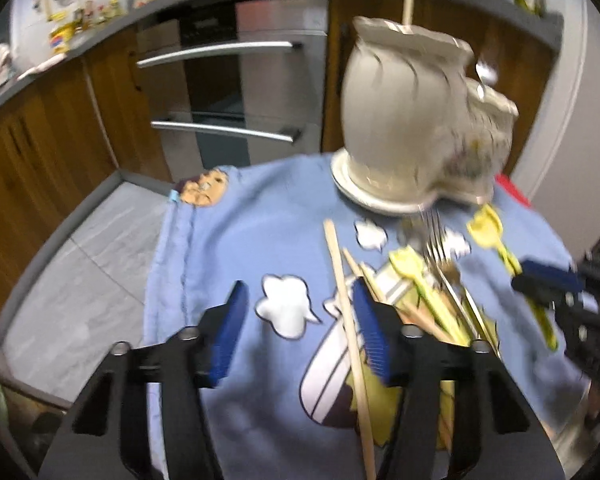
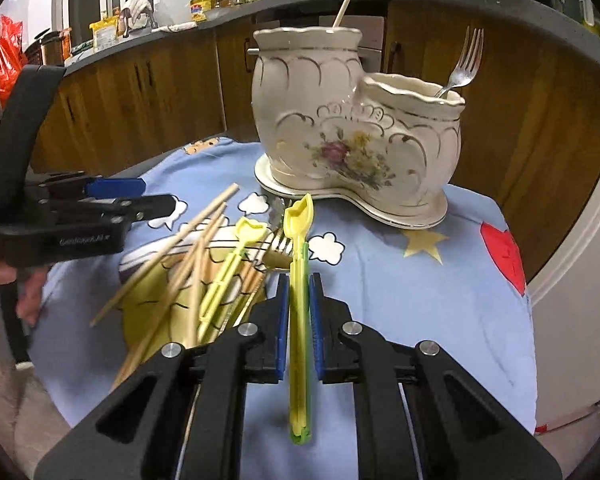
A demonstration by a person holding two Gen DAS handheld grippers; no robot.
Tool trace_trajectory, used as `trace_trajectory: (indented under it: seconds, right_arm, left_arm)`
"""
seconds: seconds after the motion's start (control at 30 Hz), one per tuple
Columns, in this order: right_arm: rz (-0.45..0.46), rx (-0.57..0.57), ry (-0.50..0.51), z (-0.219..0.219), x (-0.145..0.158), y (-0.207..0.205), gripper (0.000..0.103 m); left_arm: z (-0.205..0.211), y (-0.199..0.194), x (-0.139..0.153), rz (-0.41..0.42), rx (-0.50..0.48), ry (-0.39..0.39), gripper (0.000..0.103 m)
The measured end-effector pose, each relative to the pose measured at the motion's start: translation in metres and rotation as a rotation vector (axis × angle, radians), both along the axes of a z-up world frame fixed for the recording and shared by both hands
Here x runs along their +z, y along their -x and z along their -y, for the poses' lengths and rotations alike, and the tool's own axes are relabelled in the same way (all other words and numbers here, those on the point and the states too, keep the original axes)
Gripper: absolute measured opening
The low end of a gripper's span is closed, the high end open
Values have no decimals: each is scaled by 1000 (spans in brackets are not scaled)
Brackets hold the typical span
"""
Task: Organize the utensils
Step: 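Grasp another wooden chopstick with the left tool while the right tool lifts the yellow utensil, then carry chopstick to tall cup with left tool while right tool carries yellow utensil to short cup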
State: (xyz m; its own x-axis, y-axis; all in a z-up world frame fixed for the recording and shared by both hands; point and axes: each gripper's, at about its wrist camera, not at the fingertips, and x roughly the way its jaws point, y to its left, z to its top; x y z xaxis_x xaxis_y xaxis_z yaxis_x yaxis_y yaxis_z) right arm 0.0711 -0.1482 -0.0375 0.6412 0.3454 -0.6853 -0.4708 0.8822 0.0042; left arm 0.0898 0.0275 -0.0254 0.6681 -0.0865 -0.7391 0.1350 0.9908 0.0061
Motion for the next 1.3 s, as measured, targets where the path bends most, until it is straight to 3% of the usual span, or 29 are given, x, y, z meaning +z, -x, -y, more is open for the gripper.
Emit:
trace_trajectory:
  seconds: [0.13, 0.43, 0.8, 0.9, 0.93, 1.17, 1.3]
  right_arm:
    - [-2, 5, 30, 4, -2, -5, 10]
    - [-82, 39, 79, 14, -16, -18, 10]
    - [-86, 49, 105, 4, -21, -22, 10]
    - [-71, 51, 107, 4, -21, -21, 10]
    - [-69, 50, 103, 4, -21, -20, 10]
    - [-13, 29, 14, 20, -4, -16, 10]
    - [52, 40, -82, 33, 14, -9, 10]
  left_arm:
    - [6, 5, -2, -19, -42, -14, 37]
    - [16, 7, -18, -86, -89, 13, 33]
    - [23, 6, -23, -55, -75, -43, 30]
    - [20, 4, -24, -47, -66, -40, 14]
    - [20, 4, -24, -48, -61, -38, 8]
    - [19, 4, -19, -36, -66, -19, 6]
    - [10, 11, -2, 42, -34, 25, 6]
